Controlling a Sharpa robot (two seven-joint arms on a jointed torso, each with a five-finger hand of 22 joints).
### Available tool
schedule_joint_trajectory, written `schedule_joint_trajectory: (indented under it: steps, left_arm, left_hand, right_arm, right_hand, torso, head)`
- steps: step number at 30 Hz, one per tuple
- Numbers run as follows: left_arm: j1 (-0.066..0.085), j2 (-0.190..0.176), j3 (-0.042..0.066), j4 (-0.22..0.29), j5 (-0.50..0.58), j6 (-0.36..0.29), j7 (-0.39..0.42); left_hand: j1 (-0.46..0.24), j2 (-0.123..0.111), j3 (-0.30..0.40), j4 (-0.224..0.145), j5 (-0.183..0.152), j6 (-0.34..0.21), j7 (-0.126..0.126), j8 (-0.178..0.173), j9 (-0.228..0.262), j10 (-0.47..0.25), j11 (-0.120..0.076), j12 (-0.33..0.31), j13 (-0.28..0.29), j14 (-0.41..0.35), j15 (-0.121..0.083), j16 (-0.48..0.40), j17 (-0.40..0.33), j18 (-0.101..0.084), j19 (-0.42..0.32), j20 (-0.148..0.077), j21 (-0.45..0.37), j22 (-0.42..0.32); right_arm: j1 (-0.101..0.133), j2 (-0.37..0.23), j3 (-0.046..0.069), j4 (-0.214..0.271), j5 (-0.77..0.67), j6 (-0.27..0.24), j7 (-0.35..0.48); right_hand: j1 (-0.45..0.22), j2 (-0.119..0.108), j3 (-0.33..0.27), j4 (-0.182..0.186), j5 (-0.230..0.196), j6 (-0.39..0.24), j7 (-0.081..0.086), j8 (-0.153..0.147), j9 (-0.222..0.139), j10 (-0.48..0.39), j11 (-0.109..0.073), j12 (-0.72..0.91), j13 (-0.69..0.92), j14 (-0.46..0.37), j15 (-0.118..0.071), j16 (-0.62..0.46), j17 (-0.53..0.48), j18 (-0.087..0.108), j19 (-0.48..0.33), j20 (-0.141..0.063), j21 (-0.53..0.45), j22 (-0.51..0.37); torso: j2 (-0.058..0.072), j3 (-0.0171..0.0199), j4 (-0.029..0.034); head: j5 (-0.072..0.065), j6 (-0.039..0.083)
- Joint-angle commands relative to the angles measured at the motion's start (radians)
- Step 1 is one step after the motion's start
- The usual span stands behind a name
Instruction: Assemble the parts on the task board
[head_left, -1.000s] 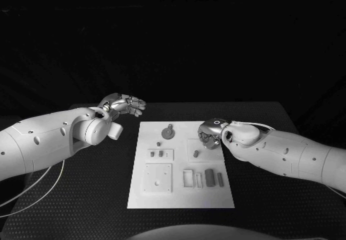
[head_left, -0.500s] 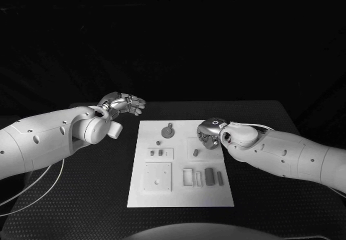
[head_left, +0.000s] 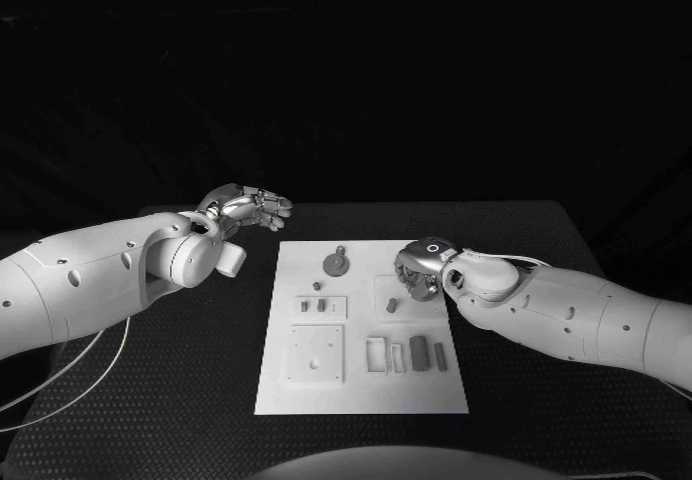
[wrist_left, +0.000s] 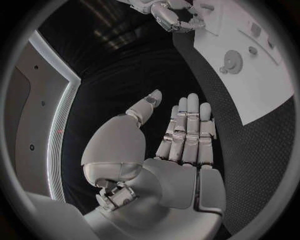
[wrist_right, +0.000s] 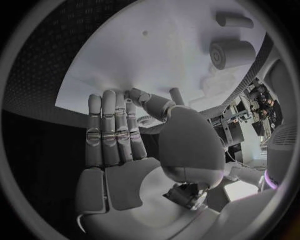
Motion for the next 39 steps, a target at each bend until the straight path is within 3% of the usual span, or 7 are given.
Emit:
schedule_joint_trajectory:
  steps: [1,19,25,31,35,39]
  left_arm:
    - [0.002,0.004,0.001,-0.003,0.002,0.0,0.008]
    - [0.002,0.0,0.001,-0.012,0.002,-0.002,0.007]
    - [0.002,0.0,0.001,-0.017,0.003,-0.003,0.006]
    - [0.002,-0.002,0.001,-0.018,0.003,-0.002,0.005]
    - [0.002,-0.003,0.001,-0.018,0.004,-0.003,0.005]
    - [0.002,0.001,0.001,-0.019,0.004,-0.005,0.006]
  left_hand:
    - [0.006,0.005,0.001,-0.005,0.005,0.001,0.005,0.002,-0.001,0.001,0.008,0.002,-0.001,0.007,-0.002,-0.005,0.001,0.02,0.007,0.003,-0.006,0.002]
    - [0.004,0.005,0.0,-0.003,0.006,0.0,0.006,0.002,-0.002,0.001,0.008,0.002,-0.002,0.009,-0.002,-0.006,0.005,0.02,0.009,0.004,-0.007,0.003]
    - [0.003,0.005,-0.001,-0.003,0.006,-0.001,0.007,0.002,-0.002,0.0,0.008,0.002,-0.002,0.009,-0.003,-0.007,0.006,0.02,0.01,0.004,-0.007,0.003]
    - [0.001,0.005,-0.001,-0.002,0.007,-0.003,0.007,0.002,-0.003,0.0,0.008,0.002,-0.002,0.01,-0.003,-0.008,0.008,0.02,0.01,0.003,-0.007,0.003]
    - [0.001,0.005,-0.001,-0.001,0.007,-0.004,0.007,0.002,-0.003,0.0,0.008,0.002,-0.002,0.01,-0.003,-0.009,0.008,0.02,0.011,0.003,-0.008,0.003]
    - [0.0,0.005,-0.001,-0.001,0.007,-0.004,0.008,0.002,-0.003,0.0,0.008,0.002,-0.002,0.011,-0.003,-0.009,0.009,0.02,0.011,0.003,-0.008,0.003]
  right_arm:
    - [-0.014,-0.002,-0.006,0.009,-0.007,0.006,0.002]
    - [0.011,-0.023,0.035,0.037,0.032,-0.001,0.011]
    - [0.026,-0.04,0.052,0.061,0.077,0.022,0.024]
    - [0.044,-0.074,0.062,0.109,0.107,0.035,0.03]
    - [0.046,-0.084,0.08,0.149,0.146,-0.004,0.043]
    - [0.045,-0.078,0.081,0.189,0.196,-0.032,0.07]
  right_hand:
    - [0.001,-0.015,0.011,0.003,0.004,0.01,0.002,0.003,0.004,0.011,-0.003,0.004,0.013,0.011,-0.001,0.002,0.008,0.031,0.009,0.0,0.008,0.005]
    - [0.001,-0.022,0.024,0.015,-0.009,0.013,0.0,0.001,0.014,0.015,-0.004,-0.001,0.027,0.016,-0.003,-0.003,0.024,0.031,0.013,-0.004,0.014,0.01]
    - [0.001,-0.022,0.025,0.017,-0.011,0.013,0.001,0.0,0.016,0.015,-0.004,-0.002,0.029,0.016,-0.003,-0.004,0.027,0.031,0.013,-0.004,0.014,0.01]
    - [-0.003,-0.02,0.023,0.021,-0.005,0.011,0.001,-0.002,0.019,0.014,-0.004,-0.005,0.033,0.016,-0.003,-0.007,0.032,0.031,0.012,-0.004,0.015,0.011]
    - [-0.004,-0.019,0.021,0.022,-0.002,0.011,0.001,-0.003,0.02,0.014,-0.004,-0.006,0.035,0.016,-0.003,-0.009,0.034,0.031,0.012,-0.004,0.015,0.011]
    - [-0.005,-0.017,0.02,0.023,0.002,0.011,0.002,-0.003,0.022,0.014,-0.004,-0.007,0.037,0.016,-0.003,-0.01,0.037,0.031,0.012,-0.004,0.016,0.012]
  torso:
    - [0.0,-0.0008,0.0005]
    - [0.0,-0.0019,0.0005]
    - [0.0,-0.0015,-0.0002]
    - [0.0,-0.0016,-0.0002]
    - [0.0,-0.0021,-0.0023]
    - [0.0,-0.0013,-0.0024]
  head:
    - [0.0,0.0]
    - [0.001,0.001]
    - [0.002,0.001]
    - [0.002,0.002]
    - [0.008,0.004]
    - [0.019,0.005]
